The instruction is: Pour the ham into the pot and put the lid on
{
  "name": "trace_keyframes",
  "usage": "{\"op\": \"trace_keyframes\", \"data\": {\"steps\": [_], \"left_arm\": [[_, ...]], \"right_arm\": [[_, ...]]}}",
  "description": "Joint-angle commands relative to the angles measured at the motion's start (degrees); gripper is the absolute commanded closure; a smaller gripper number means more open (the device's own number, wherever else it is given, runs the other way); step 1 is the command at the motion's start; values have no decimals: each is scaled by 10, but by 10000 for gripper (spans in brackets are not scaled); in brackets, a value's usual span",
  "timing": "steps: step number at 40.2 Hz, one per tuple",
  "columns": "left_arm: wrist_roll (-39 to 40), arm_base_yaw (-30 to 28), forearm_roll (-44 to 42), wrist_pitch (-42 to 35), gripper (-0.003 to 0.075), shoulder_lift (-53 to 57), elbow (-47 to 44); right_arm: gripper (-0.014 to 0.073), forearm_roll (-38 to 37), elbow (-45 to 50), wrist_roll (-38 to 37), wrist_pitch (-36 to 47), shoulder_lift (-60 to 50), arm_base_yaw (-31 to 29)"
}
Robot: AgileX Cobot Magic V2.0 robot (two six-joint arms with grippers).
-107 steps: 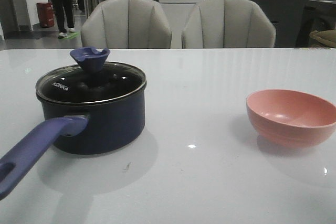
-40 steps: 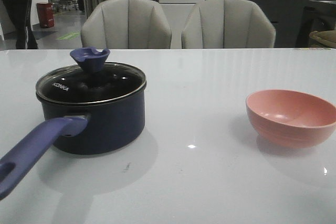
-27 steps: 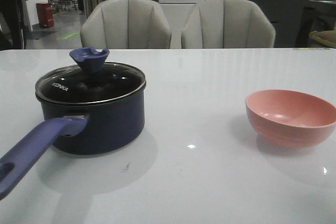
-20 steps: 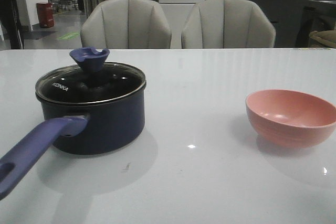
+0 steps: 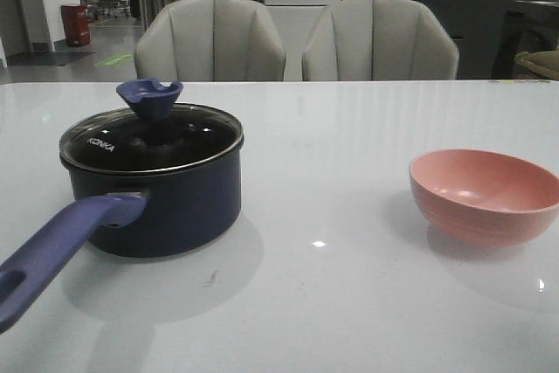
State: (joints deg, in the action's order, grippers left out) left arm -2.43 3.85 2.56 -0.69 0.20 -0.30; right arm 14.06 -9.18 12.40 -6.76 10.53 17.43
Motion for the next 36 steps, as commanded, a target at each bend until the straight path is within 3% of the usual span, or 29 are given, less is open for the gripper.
{"op": "trace_keyframes", "data": {"steps": [1,17,21,31,36], "left_arm": [[7,-1,5,-49,607,11,-12],[7,-1,5,-49,607,11,-12],[7,-1,5,-49,607,11,-12],[7,-1,5,-49,607,11,-12],[7,-1,5,-49,607,11,-12]], "right_arm": [[447,0,-15,4,44,5,1],[447,0,-15,5,44,5,1],[447,-30,-13,13,44,3,-5],[447,-129,20,-88,52,-39,-87],[447,-137,57,-118,53,-87,-123]]}}
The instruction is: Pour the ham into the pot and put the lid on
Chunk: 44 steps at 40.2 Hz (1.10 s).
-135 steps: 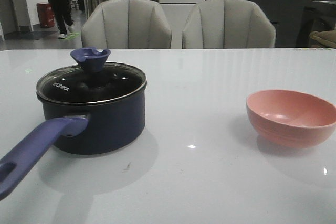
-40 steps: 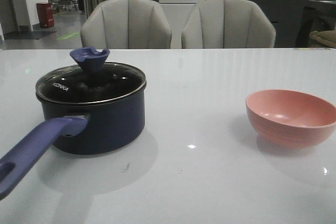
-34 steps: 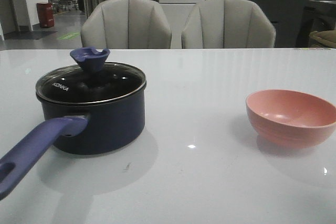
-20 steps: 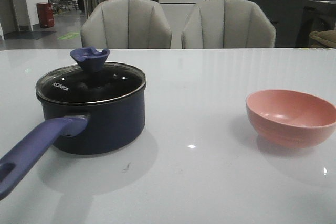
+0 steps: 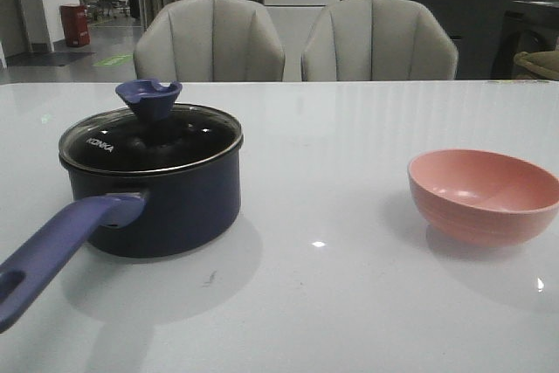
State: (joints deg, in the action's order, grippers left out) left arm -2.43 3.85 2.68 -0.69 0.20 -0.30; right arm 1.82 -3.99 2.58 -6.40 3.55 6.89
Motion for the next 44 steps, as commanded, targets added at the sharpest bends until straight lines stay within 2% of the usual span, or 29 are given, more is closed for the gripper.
{"op": "trace_keyframes", "data": {"steps": [1,6,11,44], "left_arm": [[7,-1,4,-49,607,11,-12],[7,-1,4,-49,607,11,-12],[7,-1,4,-49,607,11,-12],[7,-1,4,-49,607,11,-12]], "right_arm": [[447,-15,15,-20,49,-29,-21],[447,-15,53,-20,59,-51,-21],[447,-15,53,-20,36,-53,-21],[447,-14,53,-19,45,-53,-21]]}}
